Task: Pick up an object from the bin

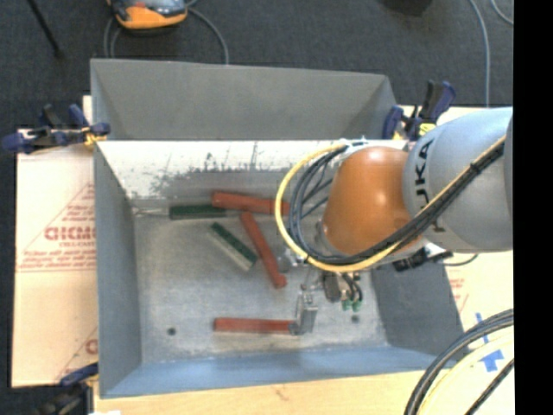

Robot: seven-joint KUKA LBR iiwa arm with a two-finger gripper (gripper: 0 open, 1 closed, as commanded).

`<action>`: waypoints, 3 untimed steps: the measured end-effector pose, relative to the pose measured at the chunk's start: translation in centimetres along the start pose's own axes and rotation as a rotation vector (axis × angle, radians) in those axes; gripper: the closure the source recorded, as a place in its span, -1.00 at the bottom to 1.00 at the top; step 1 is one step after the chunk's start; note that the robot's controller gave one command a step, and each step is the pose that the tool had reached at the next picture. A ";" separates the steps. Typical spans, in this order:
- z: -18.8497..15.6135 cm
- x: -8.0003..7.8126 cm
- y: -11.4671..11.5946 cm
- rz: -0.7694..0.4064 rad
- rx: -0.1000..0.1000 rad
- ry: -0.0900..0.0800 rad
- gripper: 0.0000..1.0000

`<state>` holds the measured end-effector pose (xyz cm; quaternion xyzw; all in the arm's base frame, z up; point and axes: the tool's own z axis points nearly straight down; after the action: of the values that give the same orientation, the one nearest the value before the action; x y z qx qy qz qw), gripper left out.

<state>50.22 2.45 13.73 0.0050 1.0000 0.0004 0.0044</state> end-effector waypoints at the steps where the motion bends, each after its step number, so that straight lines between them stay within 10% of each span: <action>1: 3.1 -0.2 1.3 0.000 0.000 0.009 -1.00; 2: 6.7 2.4 0.6 0.070 0.000 0.008 1.00; 3: 6.7 2.4 0.6 0.070 0.000 0.008 1.00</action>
Offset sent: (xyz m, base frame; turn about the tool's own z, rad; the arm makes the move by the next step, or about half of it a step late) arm -0.0242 0.0060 -0.0673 0.0719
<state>47.86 3.03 7.02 0.0402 0.9992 0.0005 0.0004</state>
